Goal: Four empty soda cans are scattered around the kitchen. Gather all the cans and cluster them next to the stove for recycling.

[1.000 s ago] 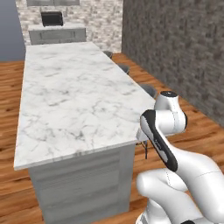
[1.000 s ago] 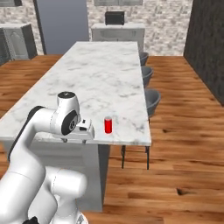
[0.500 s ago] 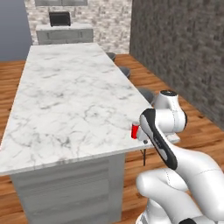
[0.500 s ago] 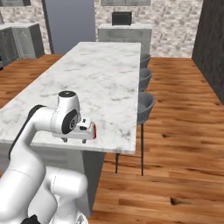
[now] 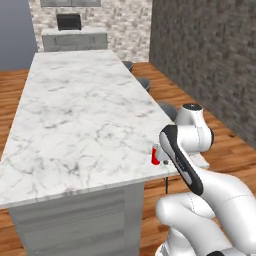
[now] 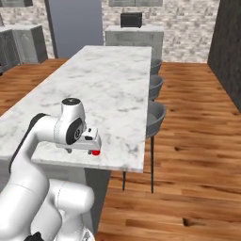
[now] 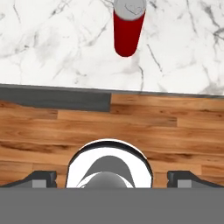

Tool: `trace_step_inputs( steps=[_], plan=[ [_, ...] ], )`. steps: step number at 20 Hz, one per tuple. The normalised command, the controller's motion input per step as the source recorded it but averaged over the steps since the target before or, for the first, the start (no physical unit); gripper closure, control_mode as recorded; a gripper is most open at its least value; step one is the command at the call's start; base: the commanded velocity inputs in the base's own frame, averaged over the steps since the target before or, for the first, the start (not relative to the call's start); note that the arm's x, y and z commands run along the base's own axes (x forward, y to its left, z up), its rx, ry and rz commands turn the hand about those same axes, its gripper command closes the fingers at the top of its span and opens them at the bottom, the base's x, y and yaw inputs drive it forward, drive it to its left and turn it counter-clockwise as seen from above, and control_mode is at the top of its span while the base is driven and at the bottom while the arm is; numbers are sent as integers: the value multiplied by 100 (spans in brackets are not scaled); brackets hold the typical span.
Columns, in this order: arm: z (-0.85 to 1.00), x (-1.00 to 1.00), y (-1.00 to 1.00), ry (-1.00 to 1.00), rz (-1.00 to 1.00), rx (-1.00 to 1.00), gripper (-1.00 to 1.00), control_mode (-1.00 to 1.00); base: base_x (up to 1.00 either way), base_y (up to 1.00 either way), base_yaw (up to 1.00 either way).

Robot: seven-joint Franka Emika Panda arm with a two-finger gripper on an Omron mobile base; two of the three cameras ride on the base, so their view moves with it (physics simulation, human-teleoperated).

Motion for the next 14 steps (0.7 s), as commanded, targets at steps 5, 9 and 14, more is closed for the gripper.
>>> trace_step_inputs(
  steps=[5,9,14],
  plan=[
    [0,0,0,0,0,0,-100,100,39,0,0],
    [0,0,0,0,0,0,-100,100,32,0,0],
    [0,0,0,0,0,0,-100,100,31,0,0]
  ],
)
